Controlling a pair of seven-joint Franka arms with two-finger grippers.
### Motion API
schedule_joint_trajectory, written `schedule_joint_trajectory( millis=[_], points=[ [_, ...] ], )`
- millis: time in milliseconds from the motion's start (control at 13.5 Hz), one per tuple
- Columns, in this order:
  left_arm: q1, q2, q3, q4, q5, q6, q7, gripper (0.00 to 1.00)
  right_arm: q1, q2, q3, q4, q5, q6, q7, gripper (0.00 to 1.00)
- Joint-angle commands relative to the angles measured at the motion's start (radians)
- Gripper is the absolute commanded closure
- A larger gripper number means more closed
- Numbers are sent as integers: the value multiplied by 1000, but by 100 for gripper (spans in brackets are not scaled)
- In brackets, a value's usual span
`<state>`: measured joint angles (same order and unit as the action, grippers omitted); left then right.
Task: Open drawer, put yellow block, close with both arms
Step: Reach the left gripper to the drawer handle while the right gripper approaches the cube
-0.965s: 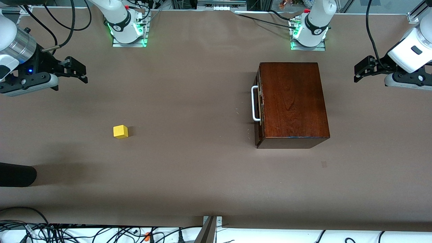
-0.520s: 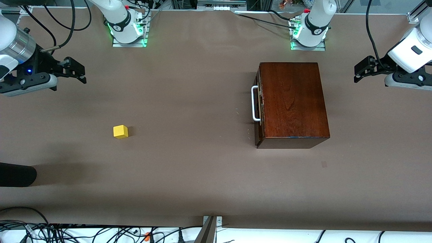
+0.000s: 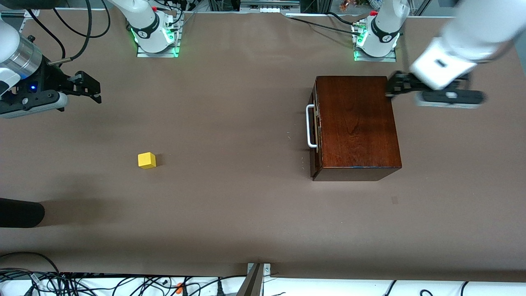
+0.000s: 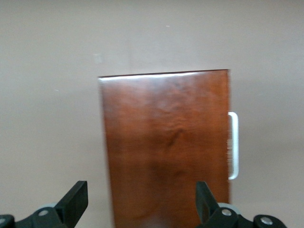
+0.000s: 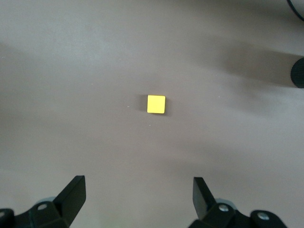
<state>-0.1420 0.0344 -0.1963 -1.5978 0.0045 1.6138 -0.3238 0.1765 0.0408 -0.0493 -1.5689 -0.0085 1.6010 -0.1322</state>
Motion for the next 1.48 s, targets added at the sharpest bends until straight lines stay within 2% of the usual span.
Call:
schedule_joint_trajectory(
  millis=[0, 148, 223, 371, 520, 668, 1114, 1262, 1410],
  points=[
    [-7, 50, -118, 9, 26, 47, -183, 0, 1, 16, -1, 26, -2, -4, -1, 0],
    [-39, 106, -217, 15, 112, 69, -349, 0, 0, 17, -1, 26, -2, -4, -3, 0],
    [-72, 148, -242, 41, 150, 71, -422, 0, 0, 21, -1, 26, -2, -4, -3, 0],
    [-180, 249, -244, 102, 219, 71, -551, 0, -2, 43, -1, 26, -8, -6, -3, 0],
    [-253, 318, -245, 105, 303, 75, -642, 0, -6, 51, -4, 26, -11, -4, -3, 0],
    [-280, 369, -244, 98, 345, 138, -647, 0, -9, 71, -7, 23, -13, 17, -3, 0],
    [-283, 493, -245, 72, 445, 166, -583, 0, -31, 192, -6, 6, -16, 39, -18, 0],
    [-278, 513, -245, 65, 445, 166, -566, 0, -31, 211, -6, -64, -5, 147, -38, 0],
    [-269, 538, -244, 58, 448, 176, -537, 0, -31, 220, -6, -199, -4, 343, -38, 0]
  ],
)
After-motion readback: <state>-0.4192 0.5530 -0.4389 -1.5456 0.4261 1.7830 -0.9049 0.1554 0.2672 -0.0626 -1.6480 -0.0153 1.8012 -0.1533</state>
